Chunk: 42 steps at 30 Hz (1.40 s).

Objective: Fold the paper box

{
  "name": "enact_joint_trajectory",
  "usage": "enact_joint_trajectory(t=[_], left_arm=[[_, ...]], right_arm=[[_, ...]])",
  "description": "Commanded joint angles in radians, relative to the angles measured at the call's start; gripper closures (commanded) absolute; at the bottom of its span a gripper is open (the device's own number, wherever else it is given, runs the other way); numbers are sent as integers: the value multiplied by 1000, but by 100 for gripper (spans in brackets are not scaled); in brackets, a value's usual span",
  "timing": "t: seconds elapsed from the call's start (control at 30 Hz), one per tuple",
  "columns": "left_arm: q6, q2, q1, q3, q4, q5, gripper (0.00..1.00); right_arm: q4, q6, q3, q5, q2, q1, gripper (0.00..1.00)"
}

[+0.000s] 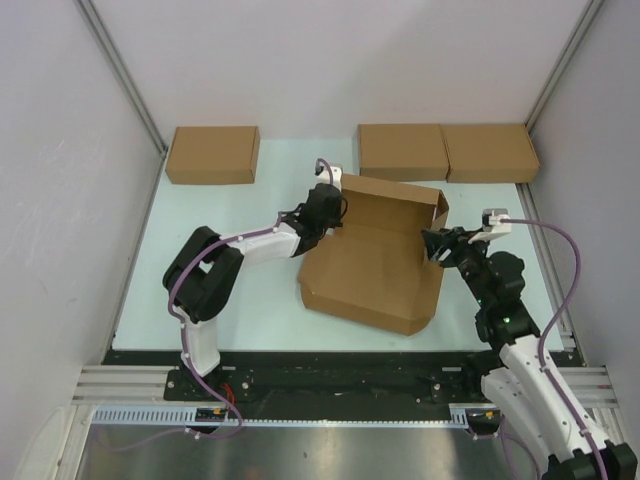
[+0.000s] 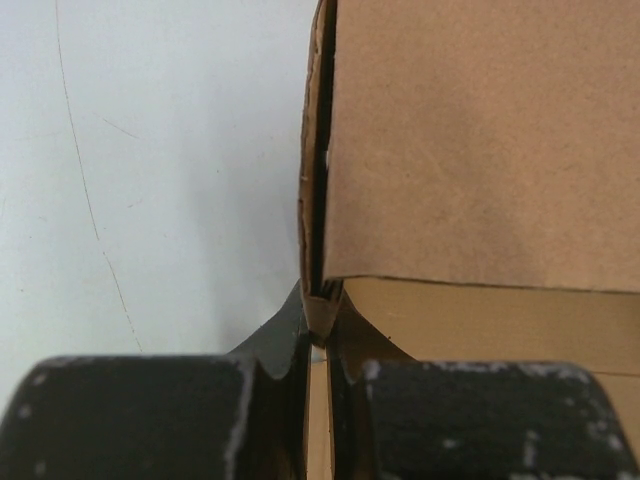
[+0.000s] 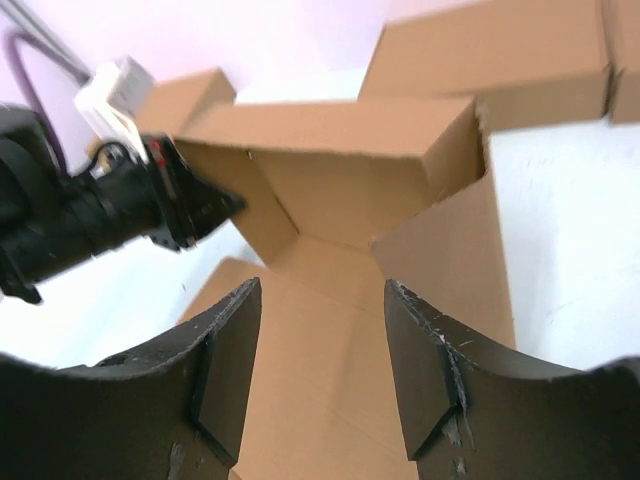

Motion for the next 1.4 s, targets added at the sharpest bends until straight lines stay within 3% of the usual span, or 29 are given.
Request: enact_joint_trajectory(t=[0.0,0.3,0.67,1.23,1.37], left_arm=[[5,67,7,-39,-233,-16,100],[-2,38,7,-53,-219,-10,100],[-9,27,5,-61,-210,1,100],[-6,10,-4,-76,-203,-11,100],[-27,-8,-10,-99,-195,3,100]], right_arm=[[-102,-22,57,78,-82,-8,43],[-165,43,11,201,-13,-106,44],[71,50,-15,96,241,-132,45],[245,18,45,127,448,-77,44],[268,-29,63,297,476,23,45]])
